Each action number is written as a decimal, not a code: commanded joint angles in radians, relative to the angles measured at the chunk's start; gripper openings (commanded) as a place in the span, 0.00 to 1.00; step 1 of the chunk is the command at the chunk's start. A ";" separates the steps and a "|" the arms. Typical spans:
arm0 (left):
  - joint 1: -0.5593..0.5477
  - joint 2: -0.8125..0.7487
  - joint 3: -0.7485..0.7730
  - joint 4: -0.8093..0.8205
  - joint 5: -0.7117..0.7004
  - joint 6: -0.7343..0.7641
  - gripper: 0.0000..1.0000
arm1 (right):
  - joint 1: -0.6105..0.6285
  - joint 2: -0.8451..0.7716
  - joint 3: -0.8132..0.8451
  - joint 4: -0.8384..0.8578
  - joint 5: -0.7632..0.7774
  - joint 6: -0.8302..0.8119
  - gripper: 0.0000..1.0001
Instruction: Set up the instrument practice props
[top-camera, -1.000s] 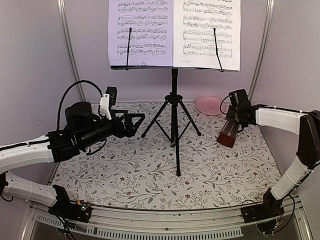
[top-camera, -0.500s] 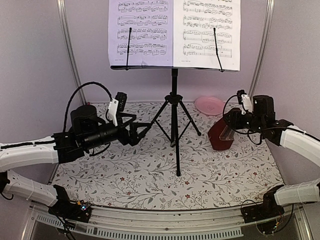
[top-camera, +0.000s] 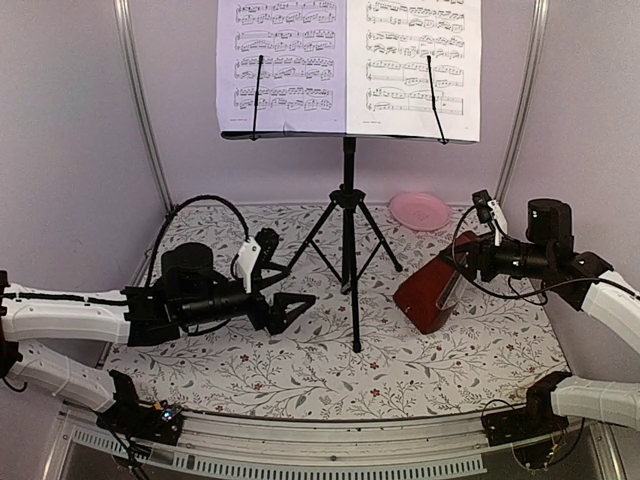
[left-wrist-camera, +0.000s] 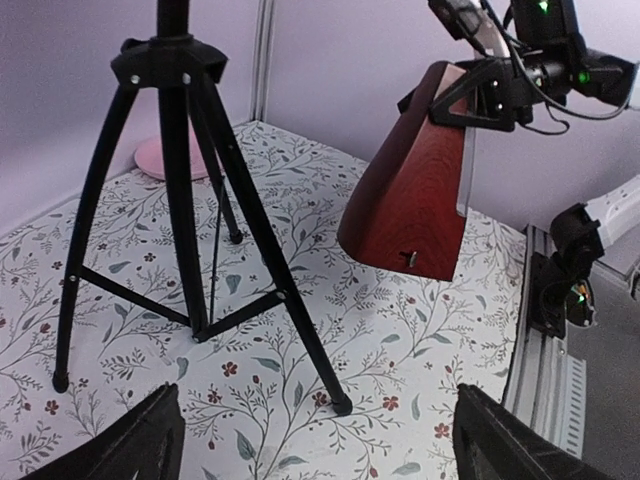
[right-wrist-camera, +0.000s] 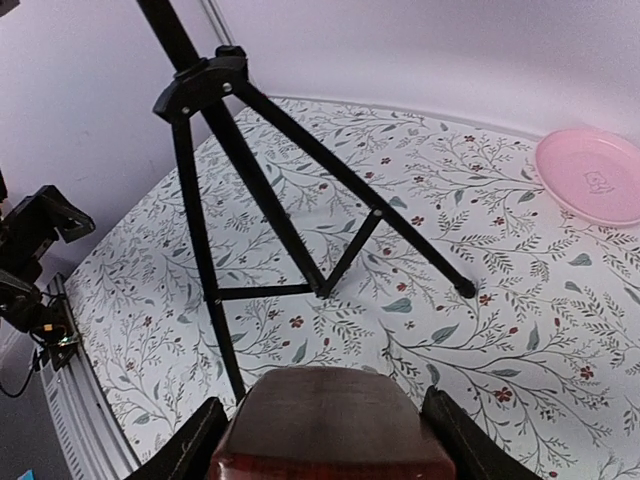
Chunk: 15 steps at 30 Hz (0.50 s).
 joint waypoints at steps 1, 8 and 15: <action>-0.064 0.016 -0.054 0.067 -0.014 0.063 0.94 | 0.014 -0.067 0.003 0.023 -0.181 -0.015 0.28; -0.191 0.138 -0.066 0.179 -0.065 0.094 0.99 | 0.081 -0.066 -0.053 0.111 -0.277 0.027 0.26; -0.279 0.288 0.008 0.206 -0.108 0.104 0.99 | 0.222 -0.009 -0.051 0.204 -0.239 0.075 0.25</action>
